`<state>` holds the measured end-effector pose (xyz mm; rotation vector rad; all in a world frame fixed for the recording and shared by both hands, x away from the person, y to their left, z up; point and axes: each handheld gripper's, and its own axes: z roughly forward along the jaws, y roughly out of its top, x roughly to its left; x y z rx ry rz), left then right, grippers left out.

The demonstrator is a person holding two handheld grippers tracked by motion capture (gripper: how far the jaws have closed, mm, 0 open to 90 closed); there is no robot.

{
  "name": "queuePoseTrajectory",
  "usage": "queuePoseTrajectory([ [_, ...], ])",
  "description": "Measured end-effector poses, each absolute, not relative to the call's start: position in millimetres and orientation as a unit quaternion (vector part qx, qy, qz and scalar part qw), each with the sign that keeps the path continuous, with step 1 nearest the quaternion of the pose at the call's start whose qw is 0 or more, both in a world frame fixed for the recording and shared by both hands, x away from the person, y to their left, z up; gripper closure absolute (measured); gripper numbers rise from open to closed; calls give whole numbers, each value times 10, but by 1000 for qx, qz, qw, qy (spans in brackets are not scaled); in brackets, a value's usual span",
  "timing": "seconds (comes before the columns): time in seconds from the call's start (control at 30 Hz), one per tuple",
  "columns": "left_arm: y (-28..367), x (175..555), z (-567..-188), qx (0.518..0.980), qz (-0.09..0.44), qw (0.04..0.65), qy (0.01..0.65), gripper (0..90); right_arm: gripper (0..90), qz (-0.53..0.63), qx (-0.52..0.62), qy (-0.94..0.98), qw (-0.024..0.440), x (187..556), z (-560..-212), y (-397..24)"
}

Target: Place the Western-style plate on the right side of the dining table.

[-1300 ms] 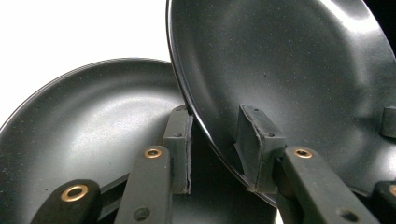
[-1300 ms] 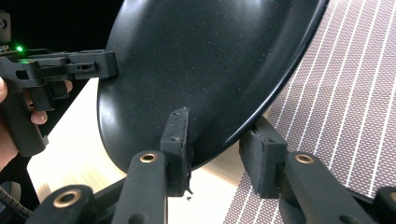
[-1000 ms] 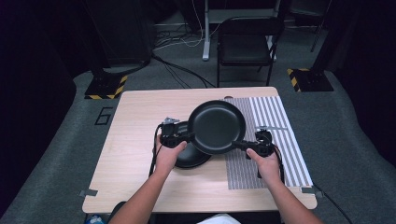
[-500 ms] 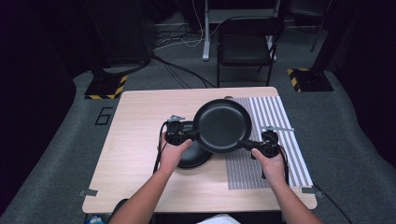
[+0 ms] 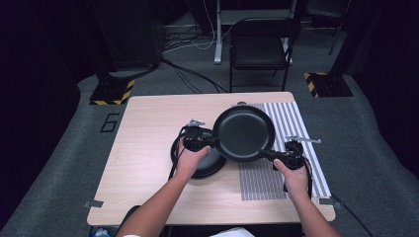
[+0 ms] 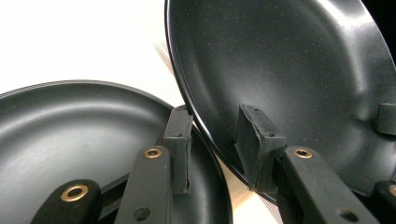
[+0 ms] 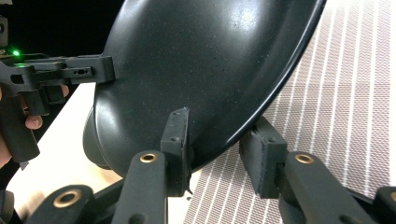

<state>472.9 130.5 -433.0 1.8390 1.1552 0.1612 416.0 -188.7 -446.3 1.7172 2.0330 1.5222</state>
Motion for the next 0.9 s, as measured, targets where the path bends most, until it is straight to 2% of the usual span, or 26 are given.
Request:
queuePoseTrajectory([
  [0.9,985,4835,-4402,759,41,468,452,658,636,494,589,637,63,4064,-4517,-2179],
])
